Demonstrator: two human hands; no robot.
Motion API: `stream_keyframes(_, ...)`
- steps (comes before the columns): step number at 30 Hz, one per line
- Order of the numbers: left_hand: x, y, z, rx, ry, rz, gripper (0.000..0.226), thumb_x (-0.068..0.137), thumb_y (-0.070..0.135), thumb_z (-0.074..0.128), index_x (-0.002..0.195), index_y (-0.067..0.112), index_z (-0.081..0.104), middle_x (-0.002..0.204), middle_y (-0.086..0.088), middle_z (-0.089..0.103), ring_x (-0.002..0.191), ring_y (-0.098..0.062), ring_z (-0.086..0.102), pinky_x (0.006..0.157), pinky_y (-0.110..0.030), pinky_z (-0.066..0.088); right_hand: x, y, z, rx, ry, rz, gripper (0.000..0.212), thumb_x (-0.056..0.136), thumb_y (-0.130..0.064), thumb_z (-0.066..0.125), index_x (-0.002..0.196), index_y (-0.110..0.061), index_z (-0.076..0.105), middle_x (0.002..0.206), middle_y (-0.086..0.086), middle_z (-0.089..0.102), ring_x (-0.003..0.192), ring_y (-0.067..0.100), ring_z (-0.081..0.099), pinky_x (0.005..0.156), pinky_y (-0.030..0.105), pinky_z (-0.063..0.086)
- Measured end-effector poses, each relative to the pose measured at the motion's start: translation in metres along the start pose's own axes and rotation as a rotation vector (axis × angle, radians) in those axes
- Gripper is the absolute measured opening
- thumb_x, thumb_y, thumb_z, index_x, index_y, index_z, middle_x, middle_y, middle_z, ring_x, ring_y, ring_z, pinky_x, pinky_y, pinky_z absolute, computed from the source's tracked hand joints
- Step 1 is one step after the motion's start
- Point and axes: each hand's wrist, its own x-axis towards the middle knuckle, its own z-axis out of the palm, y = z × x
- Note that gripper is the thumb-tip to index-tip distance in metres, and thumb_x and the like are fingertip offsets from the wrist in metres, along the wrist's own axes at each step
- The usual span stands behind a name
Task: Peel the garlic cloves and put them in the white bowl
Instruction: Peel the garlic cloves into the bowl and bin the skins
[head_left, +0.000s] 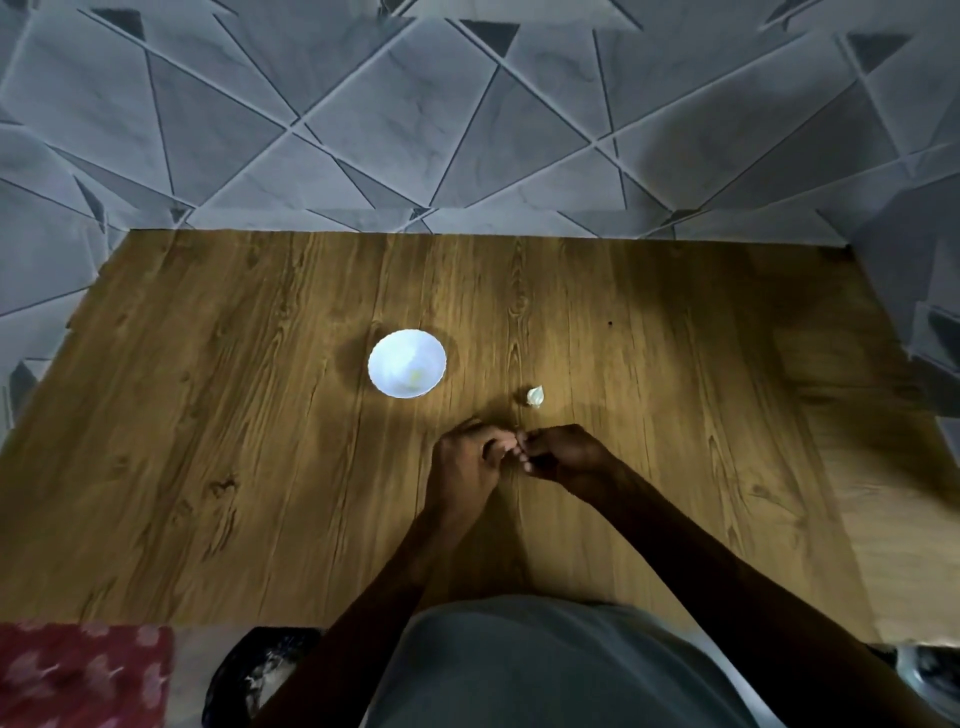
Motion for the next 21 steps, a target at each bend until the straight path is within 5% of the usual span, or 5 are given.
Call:
stream_keyframes(5,0.023,0.005,-0.002,-0.991,-0.13,-1.205,0.014,0.091,-0.006,0.056,0.087,-0.002,0.069,0.068,-0.008,0.07,0.056,-0.011,0.067,0.059,-0.024,0.057,0.003,0.003,0.003,-0.294,0.099,-0.436,0.01,0.086,0.005,0.066,0.086,-0.002,0.073,0.076,0.008,0.073,0.071,0.019,0.07,0.064,0.029,0.058)
stream_keyframes(8,0.025,0.006,-0.008,-1.324,-0.116,-1.475,0.027,0.095,-0.01,0.041,0.083,0.0,0.063,0.059,-0.002,0.067,0.048,-0.008,0.064,0.046,-0.016,0.051,0.006,0.007,0.005,-0.453,0.095,-0.733,0.007,0.089,-0.001,0.067,0.084,-0.002,0.073,0.075,0.009,0.072,0.068,0.025,0.069,0.062,0.033,0.057)
stream_keyframes(10,0.024,0.012,-0.009,-1.179,-0.129,-1.33,0.023,0.094,-0.009,0.048,0.083,0.001,0.066,0.061,-0.003,0.068,0.056,-0.011,0.065,0.048,-0.017,0.052,0.007,0.012,0.006,-0.426,0.112,-0.782,0.01,0.091,-0.005,0.066,0.084,-0.003,0.073,0.074,0.008,0.072,0.067,0.026,0.069,0.061,0.035,0.057)
stream_keyframes(15,0.014,0.011,-0.009,0.064,-0.048,-0.182,0.016,0.075,0.0,0.07,0.081,0.015,0.069,0.082,0.009,0.068,0.076,-0.005,0.062,0.072,-0.018,0.049,0.001,0.023,0.009,0.007,0.14,-0.442,0.022,0.08,-0.023,0.067,0.087,-0.003,0.072,0.087,0.017,0.071,0.078,0.03,0.067,0.071,0.044,0.056)
stream_keyframes(21,0.009,0.009,0.0,-0.044,-0.188,-0.4,0.008,0.084,0.011,0.072,0.081,0.017,0.075,0.079,0.009,0.073,0.072,-0.001,0.066,0.074,-0.027,0.055,0.007,0.018,-0.001,-0.429,0.183,-0.426,0.013,0.087,0.006,0.065,0.093,-0.001,0.075,0.09,0.014,0.074,0.07,0.013,0.068,0.06,0.019,0.056)
